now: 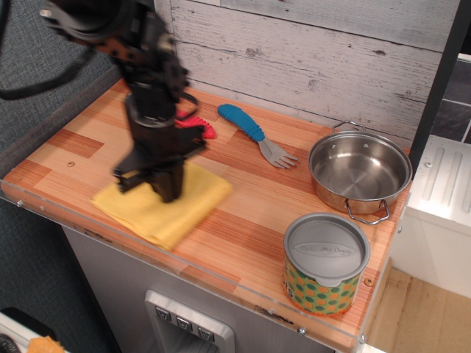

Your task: Place the orange towel to the left of the can

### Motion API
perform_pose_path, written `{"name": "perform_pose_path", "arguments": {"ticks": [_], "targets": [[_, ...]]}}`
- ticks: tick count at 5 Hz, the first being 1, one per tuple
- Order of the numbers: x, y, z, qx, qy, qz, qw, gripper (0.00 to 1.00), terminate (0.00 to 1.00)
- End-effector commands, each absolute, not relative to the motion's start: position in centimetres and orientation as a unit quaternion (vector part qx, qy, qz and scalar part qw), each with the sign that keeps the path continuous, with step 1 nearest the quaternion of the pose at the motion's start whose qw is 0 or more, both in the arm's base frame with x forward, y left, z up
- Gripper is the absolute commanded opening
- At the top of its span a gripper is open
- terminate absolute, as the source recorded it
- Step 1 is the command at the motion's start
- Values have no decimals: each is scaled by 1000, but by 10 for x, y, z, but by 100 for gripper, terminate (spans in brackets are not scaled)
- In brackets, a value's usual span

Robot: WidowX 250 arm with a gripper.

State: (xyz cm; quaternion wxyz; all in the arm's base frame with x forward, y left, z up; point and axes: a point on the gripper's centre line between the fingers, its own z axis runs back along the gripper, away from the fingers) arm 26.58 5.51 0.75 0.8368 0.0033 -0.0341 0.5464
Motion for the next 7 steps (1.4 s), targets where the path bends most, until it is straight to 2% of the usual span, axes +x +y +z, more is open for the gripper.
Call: {"name": "perform_pose_path", "arguments": {"ticks": [1,3,5,6,7], "targets": [[259,6,7,-16,-20,554,832,0,0],[258,-26,8,-22,-18,577,816,0,0],[253,-31,5,-5,-10,592,806,0,0],[252,-22,12,23,-20,589,808,100,0],[252,-19,20,21,-65,602,796,100,0]]}}
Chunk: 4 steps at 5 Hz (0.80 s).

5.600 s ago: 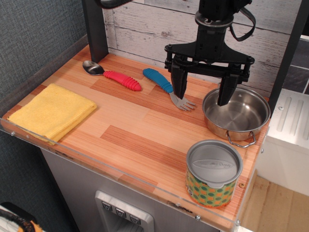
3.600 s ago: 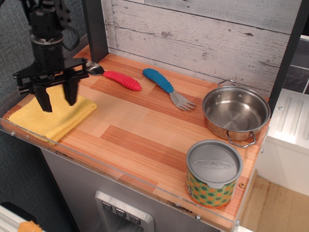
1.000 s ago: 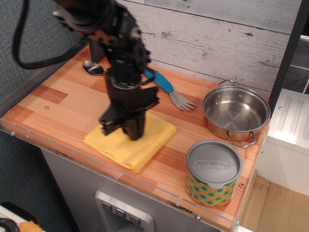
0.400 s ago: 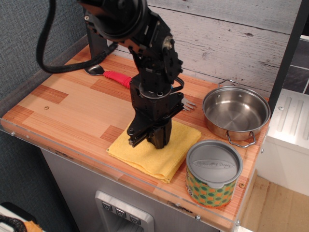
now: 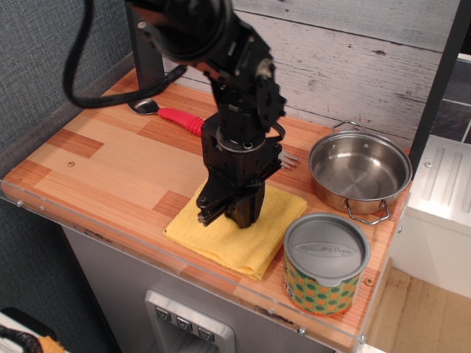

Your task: Place the orange towel to the left of the can

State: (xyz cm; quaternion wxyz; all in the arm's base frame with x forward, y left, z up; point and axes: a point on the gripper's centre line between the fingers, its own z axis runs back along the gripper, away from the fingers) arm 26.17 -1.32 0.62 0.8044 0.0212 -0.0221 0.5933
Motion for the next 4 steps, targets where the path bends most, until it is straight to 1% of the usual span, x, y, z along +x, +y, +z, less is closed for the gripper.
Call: {"name": "perform_pose_path", "arguments": {"ticks": [1,2,3,4], "targets": [[257,-21,37,24,-74,603,794,100,0],[262,-24,59,24,-100,613,784,100,0],[266,-23,73,15,-111,612,783,100,0],[269,-21,86,15,-110,595,796,100,0]]}}
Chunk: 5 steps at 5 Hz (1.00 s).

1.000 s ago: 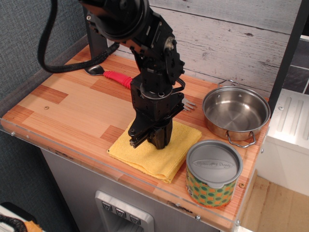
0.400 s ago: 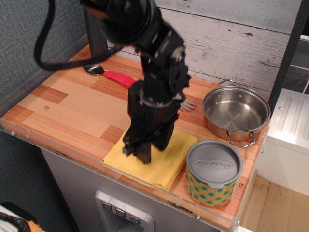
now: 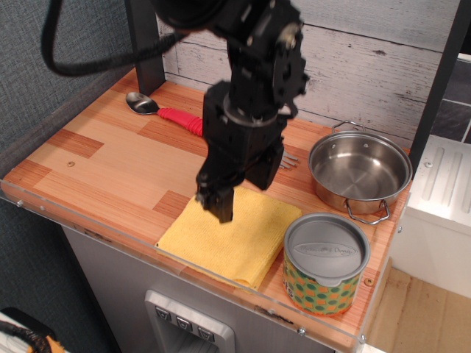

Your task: Place the orange towel to the left of the can

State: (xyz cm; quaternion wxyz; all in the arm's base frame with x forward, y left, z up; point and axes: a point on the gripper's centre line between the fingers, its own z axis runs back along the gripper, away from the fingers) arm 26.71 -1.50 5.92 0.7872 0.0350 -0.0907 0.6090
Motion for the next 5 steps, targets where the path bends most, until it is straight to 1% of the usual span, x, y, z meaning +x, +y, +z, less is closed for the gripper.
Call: {"name": "perform_pose_path", "arguments": {"ticks": [1,2,3,4,5], "targets": [[271,-13,99,47,-119,534,836,100,0],[271,5,107,75,-85,426,897,100,0],[268,30,111,86,-69,359,927,100,0],[270,55,117,66,-90,292,950,100,0],[286,80,121,78,-91,262,958,100,0]]}}
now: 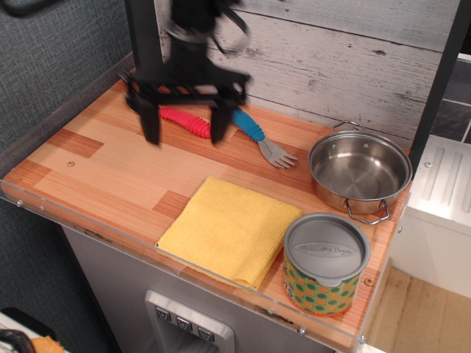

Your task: Place the orange towel to the left of the can

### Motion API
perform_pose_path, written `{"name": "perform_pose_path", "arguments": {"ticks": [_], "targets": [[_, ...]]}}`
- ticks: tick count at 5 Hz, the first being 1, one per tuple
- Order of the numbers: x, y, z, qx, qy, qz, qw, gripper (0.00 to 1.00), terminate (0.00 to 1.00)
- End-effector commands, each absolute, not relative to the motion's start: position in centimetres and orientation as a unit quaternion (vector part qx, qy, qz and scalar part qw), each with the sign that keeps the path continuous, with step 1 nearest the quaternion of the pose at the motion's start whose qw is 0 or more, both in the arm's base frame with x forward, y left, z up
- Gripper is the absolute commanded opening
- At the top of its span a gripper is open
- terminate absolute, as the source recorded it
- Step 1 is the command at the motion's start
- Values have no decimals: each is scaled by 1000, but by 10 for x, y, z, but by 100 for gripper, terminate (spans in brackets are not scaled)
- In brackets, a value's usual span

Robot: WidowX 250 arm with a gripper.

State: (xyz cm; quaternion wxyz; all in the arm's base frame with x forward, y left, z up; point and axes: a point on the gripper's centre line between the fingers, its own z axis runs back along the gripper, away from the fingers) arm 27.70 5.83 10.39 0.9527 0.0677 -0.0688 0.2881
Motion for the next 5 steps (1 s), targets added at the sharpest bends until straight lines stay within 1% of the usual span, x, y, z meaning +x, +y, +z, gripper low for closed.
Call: {"name": "perform_pose_path", "arguments": {"ticks": [1,3,4,5], "targets": [[302,98,122,83,-84,243,963,100,0],[336,115,124,78,-96,223,967,100,0],[349,120,121,87,-90,205,971,100,0],[349,120,121,87,-90,205,971,100,100]]}}
